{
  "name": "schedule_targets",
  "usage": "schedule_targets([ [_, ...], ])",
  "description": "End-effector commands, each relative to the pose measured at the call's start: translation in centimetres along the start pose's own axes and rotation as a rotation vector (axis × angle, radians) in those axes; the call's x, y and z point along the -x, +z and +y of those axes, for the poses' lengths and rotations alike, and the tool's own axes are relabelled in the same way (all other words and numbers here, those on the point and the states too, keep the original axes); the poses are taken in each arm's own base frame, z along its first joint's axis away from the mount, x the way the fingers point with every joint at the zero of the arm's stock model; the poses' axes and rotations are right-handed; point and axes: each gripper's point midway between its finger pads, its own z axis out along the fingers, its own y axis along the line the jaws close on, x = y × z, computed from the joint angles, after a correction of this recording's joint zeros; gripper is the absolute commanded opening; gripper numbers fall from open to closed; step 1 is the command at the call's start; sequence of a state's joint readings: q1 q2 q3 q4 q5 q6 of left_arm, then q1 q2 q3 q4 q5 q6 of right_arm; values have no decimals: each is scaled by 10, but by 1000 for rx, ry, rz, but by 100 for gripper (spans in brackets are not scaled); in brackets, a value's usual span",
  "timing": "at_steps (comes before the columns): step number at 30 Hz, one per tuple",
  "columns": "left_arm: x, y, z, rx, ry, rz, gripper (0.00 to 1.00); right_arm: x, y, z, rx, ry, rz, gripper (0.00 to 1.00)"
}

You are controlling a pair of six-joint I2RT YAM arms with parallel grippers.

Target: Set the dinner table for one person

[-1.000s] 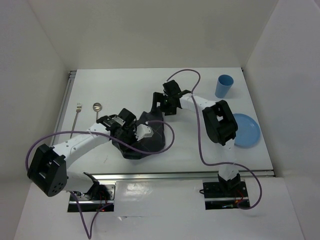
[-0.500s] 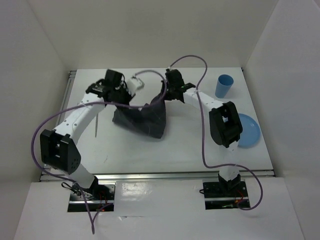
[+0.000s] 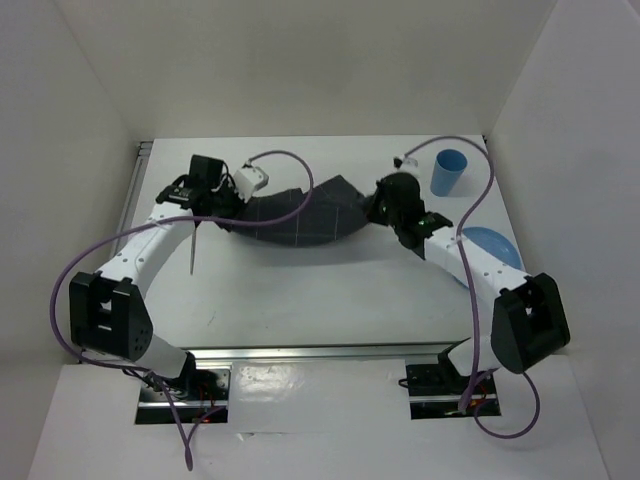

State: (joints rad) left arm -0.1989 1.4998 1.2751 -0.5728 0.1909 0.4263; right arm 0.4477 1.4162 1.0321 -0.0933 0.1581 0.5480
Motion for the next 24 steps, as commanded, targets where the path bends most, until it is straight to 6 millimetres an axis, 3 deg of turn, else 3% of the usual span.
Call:
schedule_targets([
  [1,-35,-6,-18,-34,45,46,0,-59,-24,-50,-207,96,78,9],
  [2,-51,-6,-26,-61,69,88,0,-87,-38,-61,-291,159,151,25],
  [3,-74,-4,-41,-107,88,144,0,-101,-47,-77,-394,191,162,75],
  [5,-102,-5,-66,-199,189,240,4,-128,-74,-100,-559,252,227,94],
  [6,-125,-11,-81,-255,203,307,11,-126,-82,-99,-583,235,201,99],
  [7,-132,-15,-85,-272,217,325,19,-127,-86,-99,-601,224,192,99],
  [9,-135,-24,-96,-338,264,305,22,-120,-95,-91,-592,187,161,99],
  [11,-136,-38,-106,-399,287,306,32,-98,-94,-84,-585,163,106,99],
  [17,-116,-70,-98,-460,321,297,37,-70,-56,-56,-468,8,87,99],
  [19,-113,-79,-96,-495,291,282,37,-66,-36,-63,-452,-1,112,99],
  [21,-104,-69,-77,-402,224,266,39,-71,-14,-57,-369,3,167,98],
  [22,-95,-55,-64,-323,171,244,40,-72,-6,-66,-364,12,185,98],
  [24,-106,-35,-42,-223,126,312,40,-89,11,-66,-313,11,259,95],
])
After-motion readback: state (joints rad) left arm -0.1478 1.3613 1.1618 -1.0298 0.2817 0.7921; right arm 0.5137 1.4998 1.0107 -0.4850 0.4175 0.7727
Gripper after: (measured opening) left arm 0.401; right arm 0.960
